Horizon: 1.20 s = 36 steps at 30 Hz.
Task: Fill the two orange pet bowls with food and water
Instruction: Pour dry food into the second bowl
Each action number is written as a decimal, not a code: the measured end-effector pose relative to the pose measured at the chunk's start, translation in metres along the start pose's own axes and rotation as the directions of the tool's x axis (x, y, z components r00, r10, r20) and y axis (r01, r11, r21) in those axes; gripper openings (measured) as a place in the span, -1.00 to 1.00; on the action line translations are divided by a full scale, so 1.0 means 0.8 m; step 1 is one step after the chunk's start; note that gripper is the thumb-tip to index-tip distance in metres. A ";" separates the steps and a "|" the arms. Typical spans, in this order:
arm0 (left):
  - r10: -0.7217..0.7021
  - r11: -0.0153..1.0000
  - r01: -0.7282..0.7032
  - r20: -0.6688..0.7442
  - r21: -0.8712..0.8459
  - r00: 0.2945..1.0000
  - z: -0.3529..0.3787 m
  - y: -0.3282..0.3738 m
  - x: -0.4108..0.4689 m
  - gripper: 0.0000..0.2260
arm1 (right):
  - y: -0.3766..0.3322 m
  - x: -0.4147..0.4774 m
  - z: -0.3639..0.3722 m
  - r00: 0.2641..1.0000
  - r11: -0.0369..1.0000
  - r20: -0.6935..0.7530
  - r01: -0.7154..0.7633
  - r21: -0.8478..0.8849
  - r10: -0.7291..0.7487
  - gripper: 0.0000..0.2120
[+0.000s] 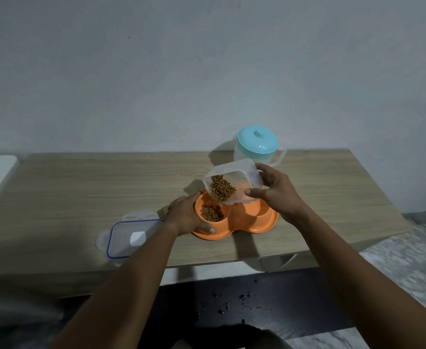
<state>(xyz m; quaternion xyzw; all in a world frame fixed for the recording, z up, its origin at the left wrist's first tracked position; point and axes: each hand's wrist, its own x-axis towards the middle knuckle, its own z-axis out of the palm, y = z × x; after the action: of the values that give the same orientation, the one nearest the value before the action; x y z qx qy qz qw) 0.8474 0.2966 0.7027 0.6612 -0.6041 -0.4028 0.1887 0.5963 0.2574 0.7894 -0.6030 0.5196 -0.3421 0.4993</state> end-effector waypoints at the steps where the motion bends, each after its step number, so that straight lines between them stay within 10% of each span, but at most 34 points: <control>1: -0.004 1.000 0.004 0.000 0.000 1.000 -0.001 0.000 0.000 0.13 | -0.001 0.000 0.000 1.000 1.000 -0.002 0.001 -0.008 -0.001 -0.30; 15: -0.008 0.999 0.007 0.014 0.036 1.000 -0.003 0.003 -0.003 0.10 | -0.006 0.028 0.036 0.941 0.832 -0.130 -0.205 0.515 0.312 -0.59; 36: -0.016 0.994 0.013 0.027 0.104 1.000 -0.005 0.009 0.005 0.08 | 0.032 0.153 0.117 0.840 0.802 -0.083 -0.476 0.360 0.536 -0.72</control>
<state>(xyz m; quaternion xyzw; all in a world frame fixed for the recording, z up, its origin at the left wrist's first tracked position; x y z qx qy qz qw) 0.8454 0.2901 0.7094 0.6690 -0.6218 -0.3812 0.1428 0.7042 0.1629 0.7268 -0.3174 0.6413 -0.3297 0.6159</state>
